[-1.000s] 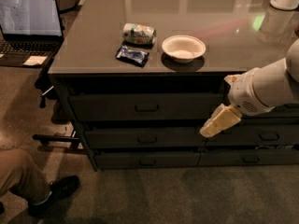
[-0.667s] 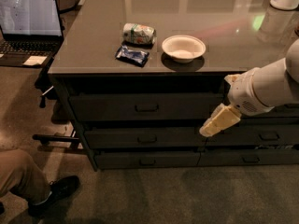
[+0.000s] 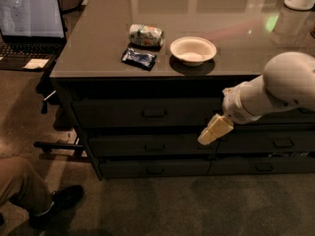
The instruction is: Open top drawer
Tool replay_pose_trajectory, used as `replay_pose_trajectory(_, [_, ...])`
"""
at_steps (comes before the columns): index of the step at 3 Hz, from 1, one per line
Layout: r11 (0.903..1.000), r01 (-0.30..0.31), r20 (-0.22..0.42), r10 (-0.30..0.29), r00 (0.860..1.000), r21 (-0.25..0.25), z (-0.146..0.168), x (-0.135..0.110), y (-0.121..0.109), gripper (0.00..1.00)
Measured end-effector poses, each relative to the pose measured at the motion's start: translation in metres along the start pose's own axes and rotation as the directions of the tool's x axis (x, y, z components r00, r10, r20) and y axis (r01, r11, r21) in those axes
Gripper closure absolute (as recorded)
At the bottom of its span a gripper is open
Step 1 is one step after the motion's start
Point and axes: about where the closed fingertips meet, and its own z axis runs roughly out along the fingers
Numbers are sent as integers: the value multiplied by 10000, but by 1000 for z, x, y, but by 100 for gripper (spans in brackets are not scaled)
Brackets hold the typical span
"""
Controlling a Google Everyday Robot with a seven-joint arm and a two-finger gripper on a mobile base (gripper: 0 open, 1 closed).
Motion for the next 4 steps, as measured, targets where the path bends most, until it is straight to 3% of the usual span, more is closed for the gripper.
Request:
replay_pose_trajectory(2, [9969,736,101,-734,9973,-285,66,-26,-16,0])
replay_pose_trajectory(4, [9850,1449,-238,-1477,9887,-938,124,-38,-31,0])
